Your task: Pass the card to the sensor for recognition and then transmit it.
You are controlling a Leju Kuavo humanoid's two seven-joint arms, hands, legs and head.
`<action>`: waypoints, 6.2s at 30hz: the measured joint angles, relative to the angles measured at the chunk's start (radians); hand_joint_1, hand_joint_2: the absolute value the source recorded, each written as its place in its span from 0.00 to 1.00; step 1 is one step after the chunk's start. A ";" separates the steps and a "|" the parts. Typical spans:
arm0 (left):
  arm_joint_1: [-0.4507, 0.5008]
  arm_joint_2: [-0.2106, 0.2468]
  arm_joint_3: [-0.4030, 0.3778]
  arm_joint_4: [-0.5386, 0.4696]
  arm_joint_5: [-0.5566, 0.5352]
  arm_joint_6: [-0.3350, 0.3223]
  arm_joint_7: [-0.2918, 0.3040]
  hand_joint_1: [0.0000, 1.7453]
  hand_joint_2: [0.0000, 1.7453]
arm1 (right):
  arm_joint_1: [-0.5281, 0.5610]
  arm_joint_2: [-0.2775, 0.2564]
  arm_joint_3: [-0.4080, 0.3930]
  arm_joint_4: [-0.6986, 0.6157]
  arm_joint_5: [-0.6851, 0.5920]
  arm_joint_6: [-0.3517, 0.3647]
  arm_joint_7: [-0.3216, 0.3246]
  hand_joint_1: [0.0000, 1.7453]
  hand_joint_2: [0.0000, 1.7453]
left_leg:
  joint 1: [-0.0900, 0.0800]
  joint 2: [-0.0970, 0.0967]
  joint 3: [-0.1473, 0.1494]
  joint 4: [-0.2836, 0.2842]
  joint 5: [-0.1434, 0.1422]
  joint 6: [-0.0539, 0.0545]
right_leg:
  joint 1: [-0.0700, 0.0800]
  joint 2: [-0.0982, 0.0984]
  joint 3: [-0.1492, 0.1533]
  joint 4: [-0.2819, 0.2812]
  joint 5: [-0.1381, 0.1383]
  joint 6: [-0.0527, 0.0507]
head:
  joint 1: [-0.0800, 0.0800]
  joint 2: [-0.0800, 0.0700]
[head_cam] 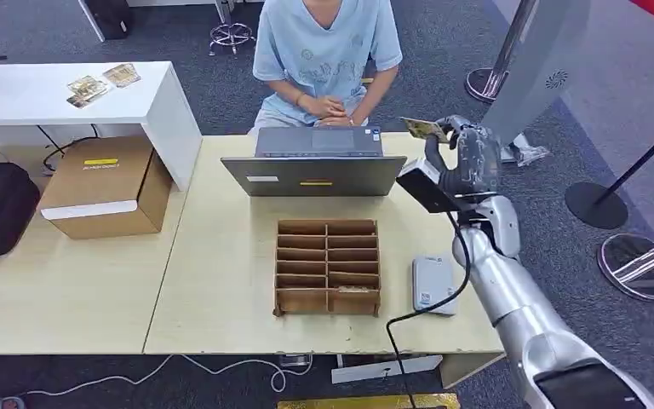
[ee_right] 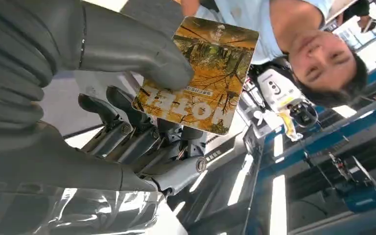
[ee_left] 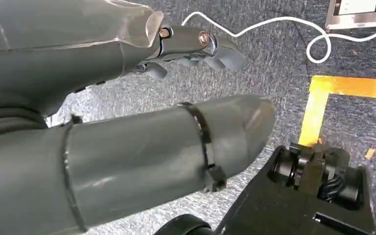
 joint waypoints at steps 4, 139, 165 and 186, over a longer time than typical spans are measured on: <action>-0.008 0.000 0.011 0.000 0.012 -0.001 0.005 0.00 0.00 | -0.039 0.029 0.002 0.018 0.027 0.004 0.002 1.00 1.00 | 0.000 0.000 0.000 0.000 0.000 0.000 | 0.000 0.000 0.000 0.000 0.000 0.000 | 0.000 0.000; 0.129 0.045 0.052 0.000 0.073 0.156 -0.005 0.00 0.00 | 0.837 0.211 -0.270 -0.702 -1.050 0.791 -0.259 0.00 1.00 | 0.000 -0.004 -0.002 -0.001 -0.004 0.003 | 0.001 -0.005 0.002 -0.005 -0.005 0.002 | 0.000 0.000; 0.119 0.039 0.036 0.000 0.062 0.134 0.035 0.00 0.00 | 0.920 0.111 -0.090 -0.819 0.628 0.003 0.366 0.00 1.00 | 0.000 -0.003 -0.002 -0.001 -0.004 0.003 | 0.000 -0.005 0.002 -0.005 -0.005 0.002 | 0.000 0.000; 0.103 0.009 0.040 0.000 0.086 0.105 0.032 0.00 0.00 | 0.822 0.069 0.126 -0.672 0.804 0.210 0.558 0.00 1.00 | 0.000 -0.003 -0.002 -0.001 -0.004 0.003 | 0.000 -0.004 0.002 -0.005 -0.005 0.002 | 0.000 0.000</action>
